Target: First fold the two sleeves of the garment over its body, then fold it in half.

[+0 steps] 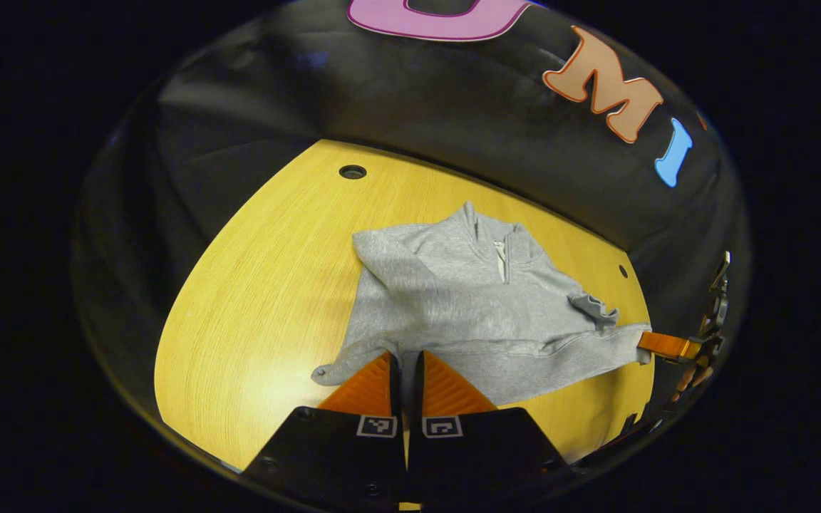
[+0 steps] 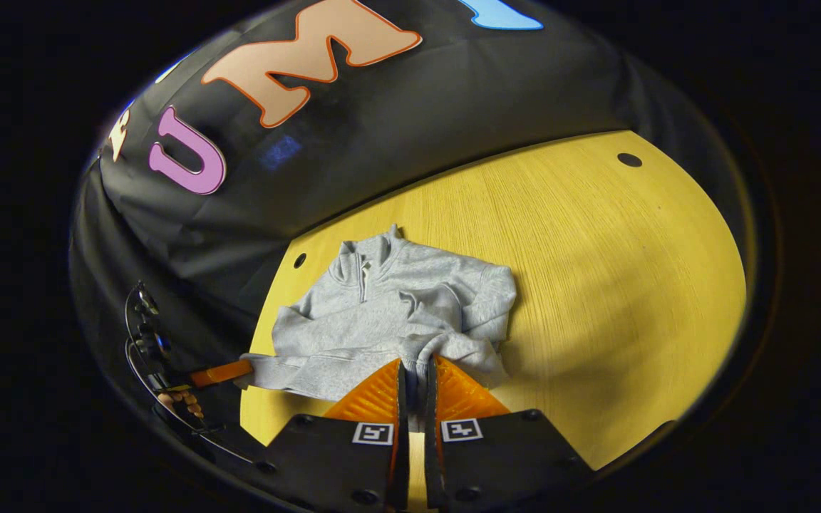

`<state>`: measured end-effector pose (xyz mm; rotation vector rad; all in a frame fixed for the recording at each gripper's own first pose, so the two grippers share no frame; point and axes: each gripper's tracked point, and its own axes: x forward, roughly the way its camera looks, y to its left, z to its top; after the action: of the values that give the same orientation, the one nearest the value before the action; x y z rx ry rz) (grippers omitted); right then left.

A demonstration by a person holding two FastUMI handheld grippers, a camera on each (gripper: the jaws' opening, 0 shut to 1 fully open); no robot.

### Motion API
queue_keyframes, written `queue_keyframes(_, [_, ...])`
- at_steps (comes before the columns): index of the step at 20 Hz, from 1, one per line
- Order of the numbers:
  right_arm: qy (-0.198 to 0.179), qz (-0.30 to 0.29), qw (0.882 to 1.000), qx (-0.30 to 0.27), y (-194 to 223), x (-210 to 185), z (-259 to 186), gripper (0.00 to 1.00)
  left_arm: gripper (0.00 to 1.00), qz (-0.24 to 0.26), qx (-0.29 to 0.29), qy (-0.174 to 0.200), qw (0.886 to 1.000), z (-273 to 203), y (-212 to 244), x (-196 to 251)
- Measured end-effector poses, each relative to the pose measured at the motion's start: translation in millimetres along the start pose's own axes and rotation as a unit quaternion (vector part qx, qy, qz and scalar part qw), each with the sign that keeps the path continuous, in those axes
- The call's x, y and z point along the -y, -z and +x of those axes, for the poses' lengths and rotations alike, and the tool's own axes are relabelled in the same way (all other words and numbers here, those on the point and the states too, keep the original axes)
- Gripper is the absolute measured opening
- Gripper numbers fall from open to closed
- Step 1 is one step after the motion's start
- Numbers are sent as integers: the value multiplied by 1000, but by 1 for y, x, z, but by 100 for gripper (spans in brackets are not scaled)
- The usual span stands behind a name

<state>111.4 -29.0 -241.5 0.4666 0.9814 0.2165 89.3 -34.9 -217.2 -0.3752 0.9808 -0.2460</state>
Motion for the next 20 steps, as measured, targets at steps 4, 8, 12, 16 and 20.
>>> queue_keyframes(4, [20, 4, 1000, -7, -5, 3, 29, 15, 0, -11, -24, -16, 1000, 28, -5, -7])
queue_keyframes(8, [27, 46, 999, -12, -11, 9, 56, 15, 0, -69, -37, -7, 997, 45, -11, -13])
queue_keyframes(12, [31, 52, 998, 33, -24, 12, 50, 19, 8, -82, 6, -3, 997, 35, -24, -15])
queue_keyframes(16, [13, 9, 991, 132, -71, -12, 26, 96, 100, -23, 112, -9, 993, 15, -79, -6])
queue_keyframes(20, [29, -65, 971, 228, -98, -27, -17, 96, 96, 45, 205, -23, 977, -20, -113, 16])
